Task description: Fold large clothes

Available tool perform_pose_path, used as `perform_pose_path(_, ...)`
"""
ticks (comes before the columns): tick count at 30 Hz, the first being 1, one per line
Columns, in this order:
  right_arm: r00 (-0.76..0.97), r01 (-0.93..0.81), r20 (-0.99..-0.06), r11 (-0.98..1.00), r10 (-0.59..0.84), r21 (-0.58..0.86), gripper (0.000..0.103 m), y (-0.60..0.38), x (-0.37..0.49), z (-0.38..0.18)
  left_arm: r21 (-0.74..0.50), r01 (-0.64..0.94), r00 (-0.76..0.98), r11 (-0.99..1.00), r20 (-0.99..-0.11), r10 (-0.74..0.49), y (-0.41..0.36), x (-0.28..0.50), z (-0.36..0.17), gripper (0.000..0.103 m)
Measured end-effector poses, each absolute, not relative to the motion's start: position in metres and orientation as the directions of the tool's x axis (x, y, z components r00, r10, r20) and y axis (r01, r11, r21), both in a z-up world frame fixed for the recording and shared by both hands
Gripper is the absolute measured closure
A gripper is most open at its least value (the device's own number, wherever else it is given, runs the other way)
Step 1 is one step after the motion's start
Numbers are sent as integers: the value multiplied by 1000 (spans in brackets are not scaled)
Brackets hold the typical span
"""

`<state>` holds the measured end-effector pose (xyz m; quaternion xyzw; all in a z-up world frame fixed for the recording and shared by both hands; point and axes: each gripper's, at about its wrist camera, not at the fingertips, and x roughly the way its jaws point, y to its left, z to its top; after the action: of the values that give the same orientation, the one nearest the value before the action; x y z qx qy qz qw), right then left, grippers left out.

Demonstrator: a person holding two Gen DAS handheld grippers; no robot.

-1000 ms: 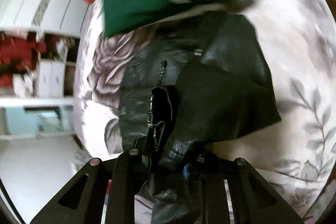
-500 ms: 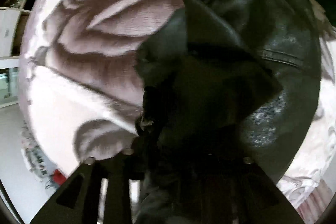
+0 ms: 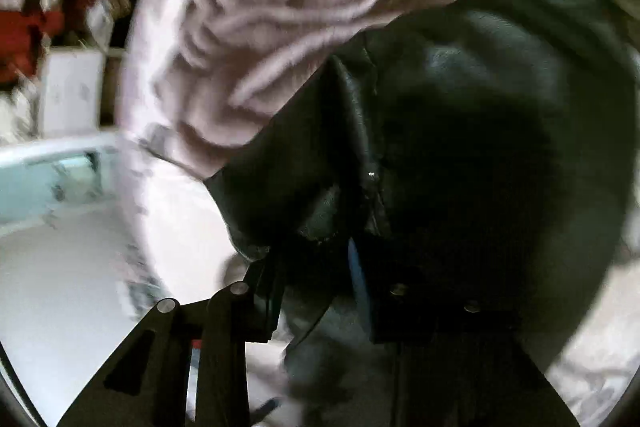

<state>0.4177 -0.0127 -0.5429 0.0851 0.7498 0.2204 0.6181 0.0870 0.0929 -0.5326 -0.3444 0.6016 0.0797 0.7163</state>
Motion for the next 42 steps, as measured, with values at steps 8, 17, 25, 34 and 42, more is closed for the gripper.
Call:
perform_pose_path(8,-183,-187,-890,874,417,448,71,-39,411,-505,-396,-449,294,801,-912,-286,94,130,-514,24)
perform_pose_path(17,-181,-65,-938,948,297,312,74,-163,366,-514,-167,-396,241,903,-968,-73,82,256,-549,19)
perform_pose_path(25,-194,-62,-951,964,241,257,77,-158,378,-566,-203,-410,225,889,-967,-117,93,259,-591,0)
perform_pose_path(34,-246,-23,-827,850,506,526,60,-231,393,-525,-137,-442,272,887,-962,-13,86,235,-523,0)
perform_pose_path(42,-119,-19,-767,771,630,637,30,-305,474,-548,-70,-514,220,855,-974,52,75,264,-556,0)
